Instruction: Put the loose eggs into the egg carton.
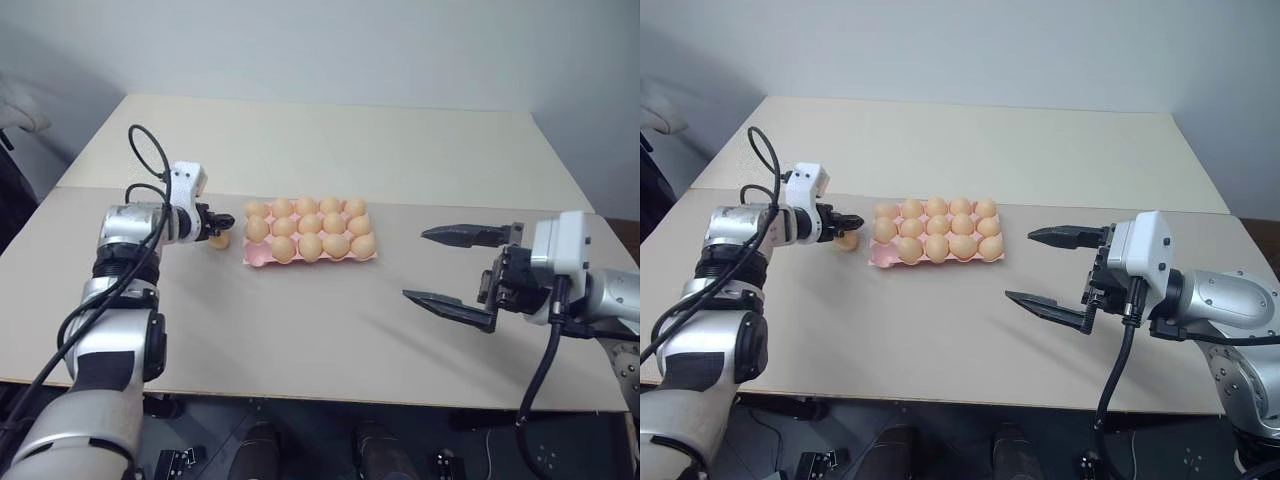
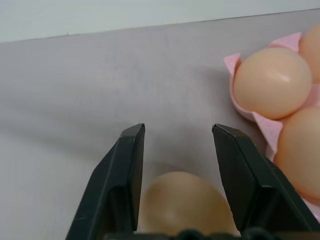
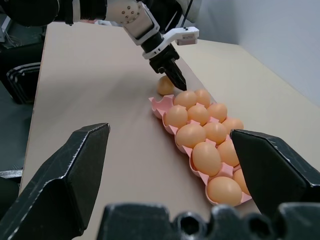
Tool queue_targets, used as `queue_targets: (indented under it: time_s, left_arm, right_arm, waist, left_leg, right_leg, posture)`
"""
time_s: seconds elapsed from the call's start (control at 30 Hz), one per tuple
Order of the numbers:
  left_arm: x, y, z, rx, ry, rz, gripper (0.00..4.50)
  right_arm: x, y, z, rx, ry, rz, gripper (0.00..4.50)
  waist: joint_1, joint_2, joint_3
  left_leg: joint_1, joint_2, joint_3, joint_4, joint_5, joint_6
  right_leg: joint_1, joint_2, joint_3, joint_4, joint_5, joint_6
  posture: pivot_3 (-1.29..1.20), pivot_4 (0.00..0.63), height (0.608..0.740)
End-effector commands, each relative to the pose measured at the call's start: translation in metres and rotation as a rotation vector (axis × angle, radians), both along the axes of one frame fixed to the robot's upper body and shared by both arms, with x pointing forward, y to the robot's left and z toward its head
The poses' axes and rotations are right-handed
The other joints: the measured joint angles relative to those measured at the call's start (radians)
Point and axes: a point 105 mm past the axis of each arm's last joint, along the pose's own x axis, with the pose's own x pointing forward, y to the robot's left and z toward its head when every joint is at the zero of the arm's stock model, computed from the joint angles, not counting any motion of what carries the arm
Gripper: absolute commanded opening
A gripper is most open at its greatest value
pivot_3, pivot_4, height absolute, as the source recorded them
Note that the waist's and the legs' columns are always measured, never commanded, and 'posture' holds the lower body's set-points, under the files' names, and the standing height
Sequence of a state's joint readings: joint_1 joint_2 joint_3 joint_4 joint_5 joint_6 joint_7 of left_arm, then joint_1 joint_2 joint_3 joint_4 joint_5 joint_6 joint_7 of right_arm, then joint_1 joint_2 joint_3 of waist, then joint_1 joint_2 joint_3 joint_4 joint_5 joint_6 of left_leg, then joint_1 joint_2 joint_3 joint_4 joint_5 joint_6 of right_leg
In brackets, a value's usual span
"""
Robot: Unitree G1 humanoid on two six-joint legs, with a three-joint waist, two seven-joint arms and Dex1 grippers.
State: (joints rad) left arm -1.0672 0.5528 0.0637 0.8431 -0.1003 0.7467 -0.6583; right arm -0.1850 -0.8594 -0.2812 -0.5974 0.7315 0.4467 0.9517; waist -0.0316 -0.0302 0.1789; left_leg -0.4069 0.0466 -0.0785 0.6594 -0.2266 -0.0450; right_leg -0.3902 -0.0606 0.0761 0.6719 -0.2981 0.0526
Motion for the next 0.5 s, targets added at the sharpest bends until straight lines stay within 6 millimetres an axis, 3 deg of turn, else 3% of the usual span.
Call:
queue_targets:
  time_s: [0.03,0.33,0.5]
  left_arm:
    - [-0.003,0.010,0.020,0.003,-0.060,-0.008,2.42]
    - [-0.028,0.019,0.059,0.019,-0.162,-0.123,2.42]
    - [-0.049,0.023,0.067,0.023,-0.217,-0.214,2.42]
  right_arm:
    - [-0.003,0.001,0.006,0.000,-0.020,0.012,4.50]
    - [-0.004,0.001,0.005,0.001,-0.017,0.014,4.50]
    - [-0.004,0.002,0.005,0.002,-0.018,0.017,4.50]
  waist:
    - [-0.005,0.000,0.000]
    - [-0.011,0.000,0.000]
    - [-0.011,0.000,0.000]
  left_leg:
    - [0.000,0.000,0.000,0.000,0.000,0.000]
    - [0.000,0.000,-0.001,0.000,0.000,0.000]
    - [0.000,0.001,-0.001,0.000,0.000,0.000]
  right_leg:
    - [0.000,0.000,0.000,0.000,0.000,0.000]
    - [0.000,0.000,-0.001,0.001,0.000,0.000]
    - [0.000,0.000,-0.001,0.001,0.000,0.000]
  posture:
    - [0.00,0.150,0.740]
    - [0.00,0.150,0.740]
    - [0.00,0.150,0.740]
